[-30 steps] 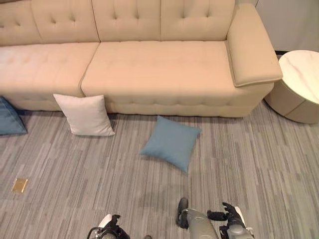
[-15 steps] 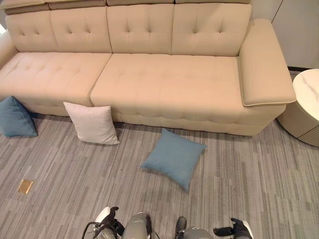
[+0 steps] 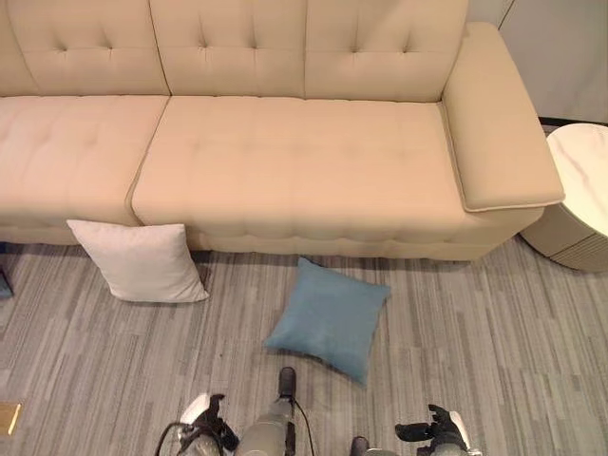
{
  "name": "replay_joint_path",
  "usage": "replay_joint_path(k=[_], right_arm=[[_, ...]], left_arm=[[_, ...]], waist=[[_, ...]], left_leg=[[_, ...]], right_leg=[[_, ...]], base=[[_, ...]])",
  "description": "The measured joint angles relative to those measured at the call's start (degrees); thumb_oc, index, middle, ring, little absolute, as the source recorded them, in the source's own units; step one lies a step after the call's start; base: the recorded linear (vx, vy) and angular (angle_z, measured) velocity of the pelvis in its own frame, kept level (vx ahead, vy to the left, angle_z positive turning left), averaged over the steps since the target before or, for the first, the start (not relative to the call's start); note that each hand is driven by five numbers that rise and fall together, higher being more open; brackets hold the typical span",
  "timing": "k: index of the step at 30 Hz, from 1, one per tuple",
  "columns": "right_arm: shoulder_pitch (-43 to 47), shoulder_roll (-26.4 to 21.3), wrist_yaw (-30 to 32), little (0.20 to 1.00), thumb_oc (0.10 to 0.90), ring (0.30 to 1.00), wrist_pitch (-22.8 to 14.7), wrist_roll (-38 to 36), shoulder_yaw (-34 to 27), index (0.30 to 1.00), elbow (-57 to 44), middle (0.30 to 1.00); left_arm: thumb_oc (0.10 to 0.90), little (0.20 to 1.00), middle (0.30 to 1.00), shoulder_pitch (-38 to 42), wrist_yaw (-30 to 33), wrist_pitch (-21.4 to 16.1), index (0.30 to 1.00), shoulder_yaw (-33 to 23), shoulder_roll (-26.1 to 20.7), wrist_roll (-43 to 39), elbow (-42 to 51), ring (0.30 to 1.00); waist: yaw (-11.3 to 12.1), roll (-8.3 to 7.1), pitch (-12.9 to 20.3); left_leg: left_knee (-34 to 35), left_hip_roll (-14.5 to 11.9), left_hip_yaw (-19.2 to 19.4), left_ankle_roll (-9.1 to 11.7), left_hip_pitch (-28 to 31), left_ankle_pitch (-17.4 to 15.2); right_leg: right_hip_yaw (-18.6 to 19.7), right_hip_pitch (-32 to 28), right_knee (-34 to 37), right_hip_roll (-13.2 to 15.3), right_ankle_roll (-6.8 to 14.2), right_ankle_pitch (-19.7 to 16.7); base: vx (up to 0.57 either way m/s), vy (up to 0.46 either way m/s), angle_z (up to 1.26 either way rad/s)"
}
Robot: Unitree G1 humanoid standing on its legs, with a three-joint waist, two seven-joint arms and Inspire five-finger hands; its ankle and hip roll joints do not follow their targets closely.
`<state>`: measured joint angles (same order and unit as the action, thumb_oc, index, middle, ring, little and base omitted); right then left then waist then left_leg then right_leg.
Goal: Pick up all the scattered cushions and arrange them neatly on the sofa.
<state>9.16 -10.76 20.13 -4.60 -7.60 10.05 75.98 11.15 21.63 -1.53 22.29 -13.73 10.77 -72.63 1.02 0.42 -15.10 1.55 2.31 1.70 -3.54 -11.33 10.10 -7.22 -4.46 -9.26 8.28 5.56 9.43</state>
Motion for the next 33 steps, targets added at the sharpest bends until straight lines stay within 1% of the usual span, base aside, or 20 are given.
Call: replay_joint_path(k=[2, 4, 6, 7, 9, 10, 11, 12, 13, 14, 15, 20, 21, 22, 25, 26, 27, 28, 30, 33], right_arm=[[1.2, 0.3, 0.0, 0.900, 0.800, 0.900, -0.1, -0.8, 0.0, 0.900, -0.3, 0.900], [2.0, 0.1, 0.6, 0.900, 0.800, 0.900, -0.3, -2.9, 0.2, 0.900, -1.7, 0.900], [2.3, -0.2, 1.8, 0.900, 0.800, 0.900, -0.4, -4.1, 0.3, 0.900, -2.9, 0.900], [5.8, -0.6, 3.5, 0.900, 0.800, 0.900, -0.8, -5.5, 2.0, 0.900, -6.6, 0.900], [9.7, -1.9, 4.0, 0.900, 0.800, 0.900, -1.8, -7.5, 3.1, 0.900, -13.0, 0.900], [11.8, -2.3, 4.2, 0.900, 0.800, 0.900, -2.2, -9.6, 2.9, 0.900, -16.3, 0.900], [14.2, -3.0, 4.8, 0.900, 0.800, 0.900, -3.6, -11.5, 2.8, 0.900, -17.0, 0.900], [17.0, -4.3, 5.8, 0.900, 0.800, 0.900, -3.8, -12.9, 2.7, 0.900, -17.1, 0.900], [19.2, -5.0, 6.4, 0.900, 0.800, 0.900, -3.7, -13.8, 2.5, 0.900, -17.4, 0.900], [22.4, -6.6, 7.2, 0.900, 0.800, 0.900, -3.8, -15.2, 3.1, 0.900, -17.7, 0.900], [26.7, -8.0, 8.0, 0.900, 0.800, 0.900, -3.7, -15.8, 3.2, 0.900, -17.7, 0.900], [42.3, -14.8, 10.3, 0.900, 0.800, 0.900, -5.2, -16.2, 9.6, 0.900, -20.5, 0.900], [44.7, -15.1, 10.6, 0.900, 0.800, 0.900, -5.1, -16.3, 9.6, 0.900, -20.5, 0.900], [48.9, -15.7, 11.2, 0.900, 0.800, 0.900, -4.9, -16.4, 11.4, 0.900, -19.2, 0.900], [60.1, -15.6, 11.6, 0.900, 0.800, 0.900, -4.9, -19.9, 15.0, 0.900, -15.5, 0.900], [63.2, -15.8, 11.1, 0.900, 0.800, 0.900, -5.0, -21.2, 15.1, 0.900, -14.6, 0.900], [71.8, -16.7, 7.0, 0.900, 0.800, 0.900, -2.5, -25.9, 19.3, 0.900, -4.1, 0.900], [69.6, -19.5, 5.7, 0.900, 0.800, 0.900, -5.6, -27.3, 18.1, 0.900, -10.8, 0.900], [61.0, -22.4, 3.0, 0.900, 0.800, 0.900, -10.0, -27.7, 13.2, 0.900, -20.3, 0.900], [56.5, -21.8, 2.7, 0.900, 0.800, 0.900, -8.7, -28.2, 13.3, 0.900, -18.0, 0.900]], left_arm=[[0.800, 0.900, 0.900, 1.2, 0.9, 0.0, 0.900, 0.1, -0.6, -0.6, 0.8, 0.900], [0.800, 0.900, 0.900, 3.6, 3.1, 0.0, 0.900, 2.4, -1.7, -1.2, 2.0, 0.900], [0.800, 0.900, 0.900, 4.7, 4.2, -0.1, 0.900, 4.1, -2.0, -1.3, 3.0, 0.900], [0.800, 0.900, 0.900, 8.6, 6.0, 0.1, 0.900, 6.3, -2.8, -1.1, 5.2, 0.900], [0.800, 0.900, 0.900, 13.1, 6.7, 0.4, 0.900, 8.0, -5.4, -0.2, 9.3, 0.900], [0.800, 0.900, 0.900, 15.1, 6.7, 0.6, 0.900, 8.5, -7.4, 0.6, 13.0, 0.900], [0.800, 0.900, 0.900, 17.5, 6.8, -0.5, 0.900, 9.0, -9.0, 1.2, 15.4, 0.900], [0.800, 0.900, 0.900, 20.6, 7.3, -0.9, 0.900, 9.1, -9.1, 1.2, 16.9, 0.900], [0.800, 0.900, 0.900, 22.4, 7.7, -0.8, 0.900, 9.2, -9.6, 1.2, 17.9, 0.900], [0.800, 0.900, 0.900, 24.9, 7.9, -0.6, 0.900, 9.4, -10.8, 1.1, 20.0, 0.900], [0.800, 0.900, 0.900, 28.0, 8.5, -0.7, 0.900, 9.2, -11.7, 1.0, 20.4, 0.900], [0.800, 0.900, 0.900, 40.1, 12.0, -0.5, 0.900, 8.7, -15.5, -1.8, 24.2, 0.900], [0.800, 0.900, 0.900, 41.9, 12.3, -0.5, 0.900, 8.7, -15.7, -2.1, 24.1, 0.900], [0.800, 0.900, 0.900, 46.9, 13.3, -0.6, 0.900, 10.4, -16.1, -3.8, 21.5, 0.900], [0.800, 0.900, 0.900, 59.7, 14.4, -0.6, 0.900, 13.7, -16.0, -6.9, 13.5, 0.900], [0.800, 0.900, 0.900, 62.2, 14.4, -0.7, 0.900, 13.5, -15.5, -8.7, 12.9, 0.900], [0.800, 0.900, 0.900, 67.9, 12.7, -0.4, 0.900, 13.8, -13.0, -12.9, 7.9, 0.900], [0.800, 0.900, 0.900, 66.4, 12.6, -2.2, 0.900, 11.1, -15.1, -15.3, 14.5, 0.900], [0.800, 0.900, 0.900, 64.1, 13.3, -3.5, 0.900, 11.2, -18.2, -15.2, 21.7, 0.900], [0.800, 0.900, 0.900, 64.8, 13.0, -1.2, 0.900, 14.6, -19.1, -14.3, 18.1, 0.900]], waist=[[-0.3, 0.54, 0.1], [-1.3, 0.46, 0.2], [-1.8, 0.58, -0.2], [-2.2, 0.97, -3.6], [-3.0, 1.65, -9.1], [-3.1, 1.28, -11.3], [-4.0, 1.44, -12.2], [-4.3, 2.24, -13.6], [-3.5, 2.32, -13.7], [-2.6, 2.26, -13.7], [-1.9, 2.26, -14.1], [-1.9, 1.64, -15.2], [-1.7, 1.59, -15.6], [-1.8, 1.51, -15.9], [-1.8, 0.94, -16.3], [-1.8, 0.90, -16.3], [-1.9, 0.99, -16.6], [-1.8, 0.66, -16.3], [-1.9, -0.24, -16.3], [-2.0, -0.29, -16.3]], left_leg=[[-0.2, -0.6, 1.0, -0.7, 0.1, -0.5], [-1.2, -0.2, 1.5, -2.4, -0.1, -1.9], [-2.1, -0.3, 1.8, -3.1, -1.6, -2.4], [-4.3, -0.7, 2.5, -3.7, -4.4, -2.9], [-7.9, -1.2, 3.3, -3.3, -8.5, -3.2], [-9.2, -1.0, 3.4, -1.6, -11.4, -2.9], [-11.3, -0.6, 2.0, -0.8, -15.6, -3.1], [-11.5, -0.8, 1.3, -0.1, -18.0, -2.6], [-11.1, -1.2, 1.0, 0.5, -19.8, -3.1], [-11.7, -1.8, 0.2, 2.5, -23.6, -4.6], [-11.4, -2.4, -0.5, 3.0, -26.7, -4.7], [-15.3, -3.8, -3.3, 5.5, -43.3, -1.9], [-15.5, -3.8, -3.7, 5.3, -44.8, -0.8], [-16.3, -4.1, -4.4, 5.7, -48.4, 0.9], [-18.5, -3.8, -5.3, 6.0, -57.7, 1.5], [-18.9, -3.6, -5.5, 6.1, -59.2, 1.4], [-19.9, -2.5, -5.4, 6.5, -62.2, 1.7], [-20.9, -2.2, -5.8, 6.6, -64.8, 1.1], [-22.4, -1.8, -5.7, 6.0, -67.6, 0.7], [-26.3, -1.7, -5.4, 4.8, -72.2, -0.4]], right_leg=[[0.1, 5.2, -9.1, 0.7, 1.5, 1.8], [-0.4, 12.5, -22.4, 2.7, 2.2, 1.6], [-1.1, 16.2, -26.9, 3.9, 1.7, 1.6], [-2.1, 23.3, -28.7, 5.3, 1.2, 2.0], [-2.7, 29.0, -23.4, 5.2, 1.1, 2.1], [-4.0, 31.2, -19.6, 4.8, 0.8, 2.0], [-2.8, 34.0, -17.0, 3.7, -1.8, -1.7], [-2.8, 36.3, -17.6, 2.8, -2.1, -3.3], [-2.2, 38.4, -17.8, 1.9, -2.3, -3.3], [-1.7, 41.9, -17.5, 1.1, -2.4, -3.2], [-2.8, 44.9, -17.3, 0.6, -3.6, -4.1], [-5.7, 60.8, -22.6, -0.1, -7.4, -5.0], [-6.1, 62.4, -23.3, -0.1, -7.8, -5.0], [-6.4, 66.0, -24.9, -0.1, -8.5, -4.6], [-6.5, 75.3, -27.9, 0.4, -9.6, -3.5], [-6.6, 77.1, -28.9, 0.7, -9.2, -2.6], [-6.2, 80.9, -31.9, 2.3, -9.7, -1.3], [-6.3, 83.4, -33.5, 2.7, -9.8, -0.6], [-5.8, 86.5, -35.7, 3.2, -10.0, 0.2], [-5.0, 89.6, -36.9, 3.1, -9.9, 0.9]], base=[[-0.04, 0.255, -0.35], [-0.05, 0.247, -0.08], [-0.11, 0.163, -0.10], [-0.17, 0.022, -0.24], [-0.12, -0.112, -0.18], [-0.10, -0.088, 0.27], [0.07, -0.091, 0.60], [0.07, -0.093, 0.56], [0.06, -0.132, 0.23], [-0.04, -0.105, -0.04], [-0.08, -0.163, 0.08], [0.00, -0.095, 0.10], [0.06, -0.073, 0.10], [0.03, -0.057, 0.07], [0.08, -0.154, 0.15], [0.11, -0.171, 0.30], [0.09, -0.010, 0.35], [0.10, -0.012, 0.37], [0.11, -0.024, 0.25], [0.16, -0.060, 0.04]])
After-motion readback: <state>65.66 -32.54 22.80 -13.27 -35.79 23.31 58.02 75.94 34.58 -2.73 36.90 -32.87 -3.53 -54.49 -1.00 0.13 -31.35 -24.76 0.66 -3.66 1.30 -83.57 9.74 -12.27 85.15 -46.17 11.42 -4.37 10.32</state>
